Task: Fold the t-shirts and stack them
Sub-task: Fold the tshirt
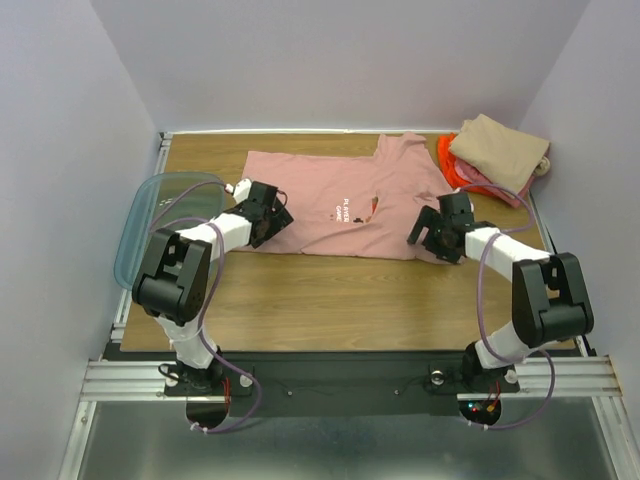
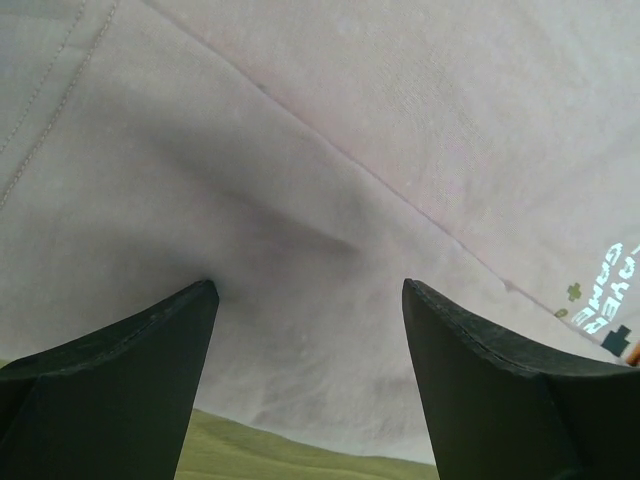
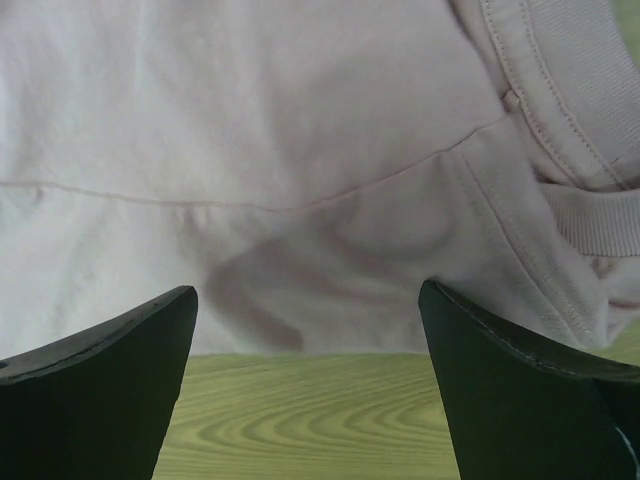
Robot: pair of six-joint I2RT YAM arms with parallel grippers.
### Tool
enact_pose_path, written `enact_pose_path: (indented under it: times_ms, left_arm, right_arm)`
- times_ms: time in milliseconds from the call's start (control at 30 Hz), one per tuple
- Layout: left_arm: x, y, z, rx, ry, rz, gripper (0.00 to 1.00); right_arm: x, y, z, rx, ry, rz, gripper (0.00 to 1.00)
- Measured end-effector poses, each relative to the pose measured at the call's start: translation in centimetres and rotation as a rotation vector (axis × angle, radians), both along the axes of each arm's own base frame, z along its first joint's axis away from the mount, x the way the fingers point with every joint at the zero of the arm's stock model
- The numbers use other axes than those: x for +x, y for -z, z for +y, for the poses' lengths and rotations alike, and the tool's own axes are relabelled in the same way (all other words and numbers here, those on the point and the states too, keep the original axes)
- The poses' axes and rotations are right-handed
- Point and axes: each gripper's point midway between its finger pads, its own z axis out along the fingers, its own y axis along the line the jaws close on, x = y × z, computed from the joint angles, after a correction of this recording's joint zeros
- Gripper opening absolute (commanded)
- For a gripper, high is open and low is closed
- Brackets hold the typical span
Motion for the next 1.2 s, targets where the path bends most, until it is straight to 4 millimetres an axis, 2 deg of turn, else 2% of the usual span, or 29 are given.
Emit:
enact_pose_path:
  times_ms: [100,133,200,400,600,667,833,933,1067,1200]
  left_arm:
    - [-1.3,-0.1,0.2,-0.036,-0.015,-0.035,0.87]
    - [-2.0,-0.1,0.3,-0.05,-0.022,-0.038,0.87]
    - [-4.0,-0.1,0.1,-0.074,-0.023,-0.042,0.87]
    - [-10.7,0.0,-1.9,-0.162,0.013,-0.035,0.87]
    - [-16.6,-0.3,-3.2,-0.278,0.039,-0.006,0.87]
    - [-17.8,-0.3,-3.3,-0.3,0.038,0.011,0.87]
    - [-19.0,-0.2,-2.9,-0.319,0.0,0.047,0.87]
    - [-19.4,-0.2,-2.1,-0.289,-0.028,0.068,0.88]
    - [-19.5,-1.0,-0.6,-0.21,-0.071,0.083,0.89]
    - [-18.3,-4.1,-0.1,-0.188,-0.095,0.017,0.9]
  right_arm:
    - [-1.2,0.0,-1.2,0.011,0.042,-0.021,1.0]
    - [-2.3,0.1,-1.8,0.022,0.073,-0.025,1.0]
    - [-3.5,0.0,-2.4,0.037,0.108,-0.039,1.0]
    - [-8.1,-0.7,-5.0,0.054,0.271,-0.069,1.0]
    - [-10.8,-1.1,-5.6,0.074,0.356,-0.085,1.0]
    - [-11.4,-0.9,-5.6,0.08,0.373,-0.077,1.0]
    - [-12.5,-0.7,-5.3,0.11,0.392,-0.059,1.0]
    - [-12.5,-1.3,-4.8,0.135,0.38,-0.066,1.0]
    - [-11.2,-4.2,-4.7,0.14,0.349,-0.13,1.0]
    - [-8.2,-8.2,-4.7,0.115,0.289,-0.218,1.0]
